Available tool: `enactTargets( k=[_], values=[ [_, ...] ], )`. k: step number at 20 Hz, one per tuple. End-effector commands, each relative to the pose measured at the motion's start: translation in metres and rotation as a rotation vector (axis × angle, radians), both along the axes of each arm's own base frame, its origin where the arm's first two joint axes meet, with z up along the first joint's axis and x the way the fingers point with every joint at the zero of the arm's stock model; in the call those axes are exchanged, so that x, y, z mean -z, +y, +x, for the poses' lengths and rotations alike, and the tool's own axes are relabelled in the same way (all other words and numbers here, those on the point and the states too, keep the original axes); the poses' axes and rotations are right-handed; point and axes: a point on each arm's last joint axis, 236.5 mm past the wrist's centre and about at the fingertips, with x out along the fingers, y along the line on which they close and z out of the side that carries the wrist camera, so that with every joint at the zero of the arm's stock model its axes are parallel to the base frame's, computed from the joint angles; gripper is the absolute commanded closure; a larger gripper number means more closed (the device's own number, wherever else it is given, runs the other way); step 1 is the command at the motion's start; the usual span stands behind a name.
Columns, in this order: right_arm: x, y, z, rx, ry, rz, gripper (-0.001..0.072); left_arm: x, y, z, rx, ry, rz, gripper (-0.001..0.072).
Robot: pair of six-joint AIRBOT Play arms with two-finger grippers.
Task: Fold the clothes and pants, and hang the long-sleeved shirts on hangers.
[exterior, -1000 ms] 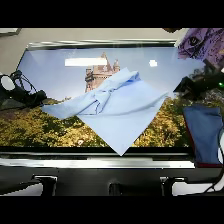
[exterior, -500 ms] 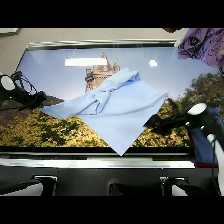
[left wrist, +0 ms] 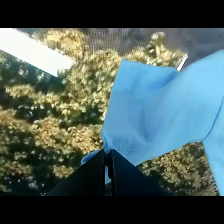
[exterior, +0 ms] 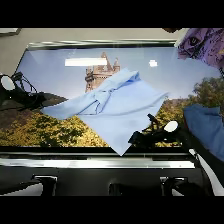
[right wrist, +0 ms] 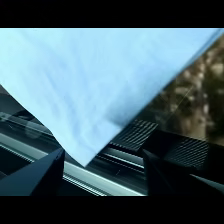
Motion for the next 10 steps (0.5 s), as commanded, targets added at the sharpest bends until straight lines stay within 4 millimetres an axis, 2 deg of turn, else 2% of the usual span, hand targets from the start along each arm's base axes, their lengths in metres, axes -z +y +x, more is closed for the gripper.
enactTargets(
  k=[1, 5, 7, 9, 10],
  values=[
    [0.008, 0.009, 0.008, 0.046, -0.009, 0.006, 0.0173, 0.0, 0.0, 0.0, 0.001, 0.002, 0.0, 0.0689],
    [0.022, 0.016, 0.008, 0.073, 0.046, 0.036, 0.0174, 0.0, 0.0, 0.0, 0.001, 0.0, 0.0, 0.0689],
    [0.022, 0.021, 0.016, 0.108, 0.041, 0.061, 0.018, 0.0, 0.0, 0.0, 0.0, 0.0, 0.0, 0.0689],
    [0.019, 0.026, 0.029, 0.152, 0.012, 0.092, 0.0316, 0.0, 0.0, 0.002, 0.001, -0.008, 0.001, 0.0689],
    [0.017, 0.028, 0.035, 0.169, -0.005, 0.105, 0.0428, 0.0, 0.0, 0.003, 0.0, -0.011, 0.001, 0.0689]
  ],
)
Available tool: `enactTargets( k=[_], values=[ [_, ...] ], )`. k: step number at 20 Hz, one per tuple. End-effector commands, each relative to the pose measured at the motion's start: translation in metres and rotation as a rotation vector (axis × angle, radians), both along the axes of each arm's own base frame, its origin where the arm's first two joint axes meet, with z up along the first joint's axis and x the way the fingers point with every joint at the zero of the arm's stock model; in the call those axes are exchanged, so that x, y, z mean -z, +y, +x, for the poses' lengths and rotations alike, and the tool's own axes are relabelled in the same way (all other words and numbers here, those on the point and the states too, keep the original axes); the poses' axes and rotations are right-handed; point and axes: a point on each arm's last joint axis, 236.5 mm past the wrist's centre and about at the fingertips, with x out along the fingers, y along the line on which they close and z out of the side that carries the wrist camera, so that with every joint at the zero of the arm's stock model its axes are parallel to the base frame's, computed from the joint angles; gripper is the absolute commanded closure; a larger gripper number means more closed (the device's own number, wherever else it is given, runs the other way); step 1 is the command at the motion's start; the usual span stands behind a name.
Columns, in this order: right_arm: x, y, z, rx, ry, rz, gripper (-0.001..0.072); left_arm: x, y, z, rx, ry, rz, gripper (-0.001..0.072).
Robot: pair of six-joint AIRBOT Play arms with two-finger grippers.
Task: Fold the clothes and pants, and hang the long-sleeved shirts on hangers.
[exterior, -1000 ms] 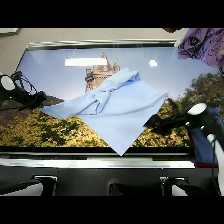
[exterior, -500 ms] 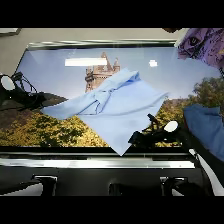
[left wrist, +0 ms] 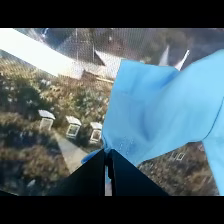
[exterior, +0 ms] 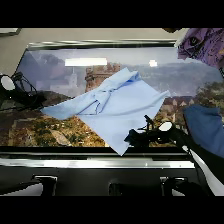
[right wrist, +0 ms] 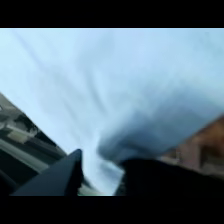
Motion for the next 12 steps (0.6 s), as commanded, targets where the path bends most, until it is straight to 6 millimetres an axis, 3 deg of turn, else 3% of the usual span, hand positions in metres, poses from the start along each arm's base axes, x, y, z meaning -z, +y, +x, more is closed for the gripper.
enactTargets(
  k=[1, 2, 4, 5, 7, 9, 12],
  values=[
    [-0.005, 0.008, 0.02, 0.052, -0.058, 0.047, 0.0594, 0.0, 0.0, 0.003, 0.0, -0.012, 0.001, 0.0689],
    [-0.009, 0.01, 0.021, 0.027, -0.076, 0.053, 0.0681, -0.001, 0.0, 0.003, 0.0, -0.013, 0.001, 0.0689],
    [-0.026, 0.012, 0.031, -0.016, -0.122, 0.063, 0.068, -0.004, 0.001, 0.007, 0.003, -0.033, 0.004, 0.0689],
    [-0.041, 0.013, 0.041, -0.037, -0.163, 0.072, 0.068, -0.011, 0.001, 0.011, 0.016, -0.058, 0.009, 0.0689],
    [-0.092, 0.011, 0.074, -0.063, -0.297, 0.078, 0.0681, -0.045, 0.002, 0.028, 0.055, -0.149, 0.028, 0.0689],
    [-0.162, -0.004, 0.112, -0.065, -0.478, 0.029, 0.0681, -0.109, 0.005, 0.052, 0.076, -0.314, 0.056, 0.0689],
    [-0.3, -0.039, 0.145, -0.035, -0.795, -0.075, 0.0681, -0.256, 0.008, 0.073, 0.088, -0.69, 0.115, 0.0689]
  ],
)
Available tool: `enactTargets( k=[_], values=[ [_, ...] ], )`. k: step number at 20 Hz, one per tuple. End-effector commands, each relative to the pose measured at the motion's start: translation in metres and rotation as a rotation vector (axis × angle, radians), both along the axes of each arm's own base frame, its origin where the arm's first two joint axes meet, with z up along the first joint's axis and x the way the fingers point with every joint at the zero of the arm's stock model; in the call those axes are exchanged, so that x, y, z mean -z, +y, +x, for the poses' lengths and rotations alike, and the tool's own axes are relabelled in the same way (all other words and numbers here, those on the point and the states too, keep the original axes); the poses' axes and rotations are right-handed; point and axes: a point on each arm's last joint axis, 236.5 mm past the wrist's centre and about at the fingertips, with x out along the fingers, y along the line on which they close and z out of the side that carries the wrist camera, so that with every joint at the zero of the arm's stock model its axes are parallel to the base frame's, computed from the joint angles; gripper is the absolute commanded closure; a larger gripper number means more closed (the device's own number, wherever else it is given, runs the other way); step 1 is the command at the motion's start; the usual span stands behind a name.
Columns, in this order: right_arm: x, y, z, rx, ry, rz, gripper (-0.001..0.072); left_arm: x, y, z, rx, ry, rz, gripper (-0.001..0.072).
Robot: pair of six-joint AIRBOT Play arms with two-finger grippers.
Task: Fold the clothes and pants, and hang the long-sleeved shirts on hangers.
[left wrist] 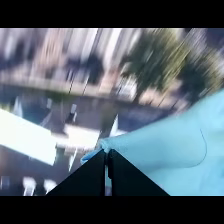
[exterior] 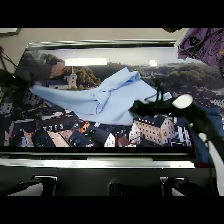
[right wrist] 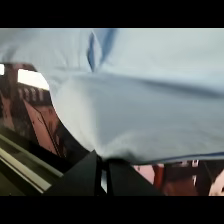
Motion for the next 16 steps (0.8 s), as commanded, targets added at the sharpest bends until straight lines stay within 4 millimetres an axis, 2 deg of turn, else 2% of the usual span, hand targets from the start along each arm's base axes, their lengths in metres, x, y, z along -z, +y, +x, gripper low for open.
enactTargets(
  k=[1, 2, 4, 5, 7, 9, 10, 12, 14, 16],
  values=[
    [-0.154, -0.045, 0.019, 0.076, -0.337, -0.113, 0.0681, -0.164, 0.003, 0.006, 0.018, -0.419, 0.064, 0.0689],
    [-0.201, -0.057, 0.012, 0.106, -0.432, -0.141, 0.0681, -0.216, 0.002, -0.009, 0.016, -0.544, 0.075, 0.0689],
    [-0.286, -0.079, -0.02, 0.174, -0.611, -0.193, 0.0681, -0.295, -0.002, -0.054, 0.012, -0.748, 0.093, 0.0689],
    [-0.32, -0.09, -0.041, 0.208, -0.688, -0.218, 0.0681, -0.32, -0.004, -0.081, 0.01, -0.82, 0.099, 0.0689],
    [-0.374, -0.115, -0.089, 0.313, -0.804, -0.246, 0.0681, -0.351, -0.007, -0.137, 0.004, -0.915, 0.113, 0.0689],
    [-0.397, -0.134, -0.124, 0.404, -0.852, -0.251, 0.0681, -0.369, -0.011, -0.186, 0.001, -0.987, 0.121, 0.0689],
    [-0.398, -0.141, -0.135, 0.434, -0.851, -0.252, 0.0681, -0.376, -0.012, -0.207, -0.001, -1.021, 0.125, 0.0689],
    [-0.391, -0.147, -0.143, 0.445, -0.823, -0.278, 0.0681, -0.39, -0.012, -0.234, -0.008, -1.081, 0.138, 0.0689],
    [-0.382, -0.149, -0.134, 0.444, -0.786, -0.298, 0.0681, -0.409, -0.012, -0.245, -0.012, -1.164, 0.157, 0.069],
    [-0.371, -0.147, -0.111, 0.439, -0.741, -0.304, 0.0681, -0.42, -0.01, -0.232, 0.001, -1.207, 0.21, 0.0691]
  ],
)
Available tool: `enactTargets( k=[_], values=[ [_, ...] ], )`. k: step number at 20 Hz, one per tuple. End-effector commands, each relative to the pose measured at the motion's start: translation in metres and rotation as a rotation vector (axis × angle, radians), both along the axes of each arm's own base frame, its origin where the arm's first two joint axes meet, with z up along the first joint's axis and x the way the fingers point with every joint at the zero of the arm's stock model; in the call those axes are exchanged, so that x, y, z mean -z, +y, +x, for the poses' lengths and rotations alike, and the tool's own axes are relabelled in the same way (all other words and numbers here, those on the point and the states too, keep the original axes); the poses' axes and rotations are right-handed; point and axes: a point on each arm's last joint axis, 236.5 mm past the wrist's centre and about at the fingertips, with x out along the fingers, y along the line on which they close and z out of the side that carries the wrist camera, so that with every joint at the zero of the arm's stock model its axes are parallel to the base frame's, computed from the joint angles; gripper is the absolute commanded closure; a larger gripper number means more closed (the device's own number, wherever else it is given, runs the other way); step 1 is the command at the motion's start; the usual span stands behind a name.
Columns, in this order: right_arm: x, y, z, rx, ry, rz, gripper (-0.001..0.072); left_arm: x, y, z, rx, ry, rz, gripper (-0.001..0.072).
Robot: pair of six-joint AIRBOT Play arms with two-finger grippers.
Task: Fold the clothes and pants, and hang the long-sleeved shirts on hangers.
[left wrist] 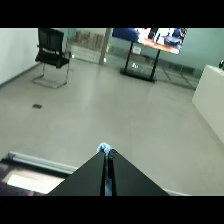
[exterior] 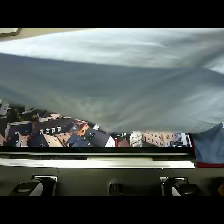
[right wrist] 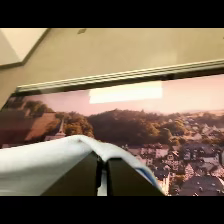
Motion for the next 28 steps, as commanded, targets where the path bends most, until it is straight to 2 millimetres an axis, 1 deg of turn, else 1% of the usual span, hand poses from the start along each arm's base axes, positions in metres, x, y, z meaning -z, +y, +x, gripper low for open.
enactTargets(
  k=[1, 2, 3, 5, 6, 8, 9, 10, 11, 12, 13, 14, 15, 16, 17, 19, 20, 21, 22, 23, 24, 25, 26, 27, 28],
  values=[
    [0.018, -0.007, 0.028, 0.046, 0.084, 0.012, 0.0681, -0.021, 0.004, 0.005, -0.024, -0.091, 0.05, 0.0691],
    [0.03, -0.006, 0.047, 0.049, 0.123, 0.015, 0.0681, -0.01, 0.007, 0.031, -0.026, -0.047, 0.048, 0.0691],
    [0.045, -0.003, 0.068, 0.047, 0.173, 0.011, 0.0681, 0.006, 0.009, 0.062, -0.023, 0.01, 0.041, 0.0691],
    [0.086, 0.002, 0.117, 0.05, 0.296, 0.01, 0.068, 0.046, 0.014, 0.129, -0.02, 0.131, 0.032, 0.0691],
    [0.113, 0.005, 0.143, 0.049, 0.368, 0.008, 0.068, 0.073, 0.018, 0.167, -0.019, 0.197, 0.028, 0.069],
    [0.173, 0.011, 0.192, 0.046, 0.51, 0.008, 0.068, 0.138, 0.022, 0.241, -0.013, 0.331, 0.018, 0.069],
    [0.207, 0.014, 0.216, 0.047, 0.58, 0.005, 0.068, 0.177, 0.022, 0.277, 0.0, 0.4, 0.003, 0.069],
    [0.24, 0.016, 0.237, 0.05, 0.638, 0.003, 0.068, 0.215, 0.021, 0.307, 0.014, 0.462, -0.014, 0.0689],
    [0.276, 0.017, 0.259, 0.056, 0.691, 0.001, 0.068, 0.255, 0.02, 0.333, 0.025, 0.524, -0.029, 0.0689],
    [0.307, 0.018, 0.278, 0.062, 0.727, 0.001, 0.068, 0.296, 0.018, 0.356, 0.033, 0.585, -0.037, 0.069],
    [0.339, 0.019, 0.297, 0.073, 0.755, 0.008, 0.068, 0.333, 0.017, 0.375, 0.038, 0.635, -0.041, 0.069],
    [0.368, 0.019, 0.313, 0.092, 0.777, 0.027, 0.068, 0.361, 0.014, 0.389, 0.043, 0.662, -0.042, 0.069],
    [0.396, 0.02, 0.329, 0.112, 0.793, 0.048, 0.068, 0.385, 0.009, 0.402, 0.051, 0.679, -0.041, 0.069],
    [0.423, 0.021, 0.34, 0.134, 0.811, 0.074, 0.068, 0.404, 0.004, 0.412, 0.059, 0.691, -0.04, 0.0689],
    [0.444, 0.022, 0.348, 0.157, 0.833, 0.106, 0.068, 0.424, -0.003, 0.42, 0.069, 0.708, -0.038, 0.0689],
    [0.482, 0.029, 0.356, 0.176, 0.881, 0.168, 0.0679, 0.464, -0.017, 0.426, 0.086, 0.774, -0.047, 0.0689],
    [0.496, 0.034, 0.356, 0.175, 0.908, 0.203, 0.0679, 0.48, -0.025, 0.425, 0.102, 0.81, -0.056, 0.0689],
    [0.505, 0.04, 0.356, 0.167, 0.929, 0.227, 0.0674, 0.497, -0.035, 0.423, 0.119, 0.853, -0.067, 0.0688],
    [0.51, 0.044, 0.354, 0.159, 0.947, 0.244, 0.0612, 0.509, -0.042, 0.418, 0.136, 0.897, -0.089, 0.0673],
    [0.51, 0.047, 0.352, 0.147, 0.958, 0.248, 0.0546, 0.518, -0.047, 0.412, 0.151, 0.933, -0.115, 0.0568],
    [0.507, 0.048, 0.348, 0.127, 0.967, 0.247, 0.0473, 0.52, -0.048, 0.407, 0.153, 0.96, -0.141, 0.0327],
    [0.5, 0.049, 0.343, 0.09, 0.974, 0.235, 0.0369, 0.518, -0.044, 0.402, 0.145, 0.979, -0.159, 0.0131],
    [0.491, 0.048, 0.335, 0.04, 0.978, 0.208, 0.0249, 0.513, -0.035, 0.395, 0.137, 0.994, -0.156, 0.0096],
    [0.478, 0.039, 0.327, -0.014, 0.975, 0.159, 0.0181, 0.505, -0.022, 0.389, 0.135, 1.004, -0.128, 0.0096],
    [0.465, 0.024, 0.316, -0.068, 0.967, 0.089, 0.0151, 0.496, -0.006, 0.38, 0.13, 1.019, -0.095, 0.0097]
  ],
)
